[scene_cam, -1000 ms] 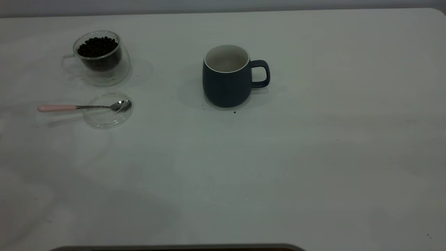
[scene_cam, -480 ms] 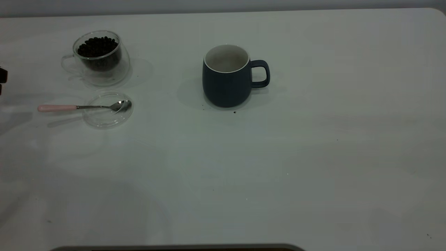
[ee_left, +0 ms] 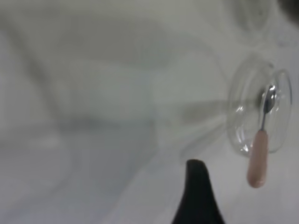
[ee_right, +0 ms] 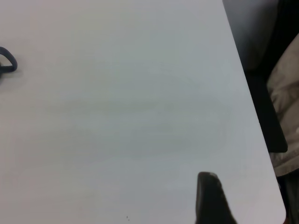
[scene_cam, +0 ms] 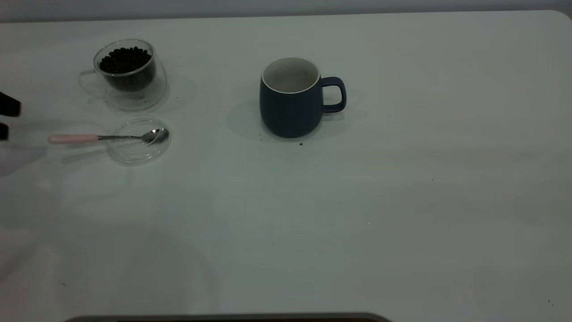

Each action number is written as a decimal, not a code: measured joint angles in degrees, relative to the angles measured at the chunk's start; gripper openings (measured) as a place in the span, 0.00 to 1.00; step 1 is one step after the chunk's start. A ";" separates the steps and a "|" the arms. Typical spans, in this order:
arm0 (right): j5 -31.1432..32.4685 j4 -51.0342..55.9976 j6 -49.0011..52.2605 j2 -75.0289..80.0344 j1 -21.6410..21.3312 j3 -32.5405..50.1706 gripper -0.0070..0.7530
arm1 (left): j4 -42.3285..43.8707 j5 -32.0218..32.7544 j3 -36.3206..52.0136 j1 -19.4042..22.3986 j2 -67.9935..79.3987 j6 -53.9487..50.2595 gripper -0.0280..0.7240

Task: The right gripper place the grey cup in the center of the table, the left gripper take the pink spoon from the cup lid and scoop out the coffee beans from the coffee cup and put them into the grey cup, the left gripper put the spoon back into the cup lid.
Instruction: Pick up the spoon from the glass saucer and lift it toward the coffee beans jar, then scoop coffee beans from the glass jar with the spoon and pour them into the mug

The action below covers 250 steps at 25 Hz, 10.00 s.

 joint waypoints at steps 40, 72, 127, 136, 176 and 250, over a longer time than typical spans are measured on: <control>0.00 0.00 0.00 0.00 0.00 0.00 0.62 | -0.53 1.53 -2.95 -11.08 6.62 -2.21 0.33; 0.00 0.00 0.04 0.00 0.00 0.00 0.62 | -0.81 13.52 -6.02 -10.90 -10.49 1.92 0.18; 0.00 0.00 0.04 0.00 0.00 0.00 0.62 | -13.56 0.89 -7.77 -10.90 1.54 -2.08 0.18; 0.00 0.00 0.04 0.00 0.00 0.00 0.62 | -12.80 2.61 -7.77 -10.27 1.54 -2.08 0.18; 0.00 0.00 0.04 0.00 0.00 0.00 0.62 | -11.33 14.16 -7.79 -3.80 1.54 -5.01 0.18; 0.00 0.00 0.04 0.00 0.00 0.00 0.62 | -22.84 3.70 -7.79 -35.57 1.54 35.00 0.18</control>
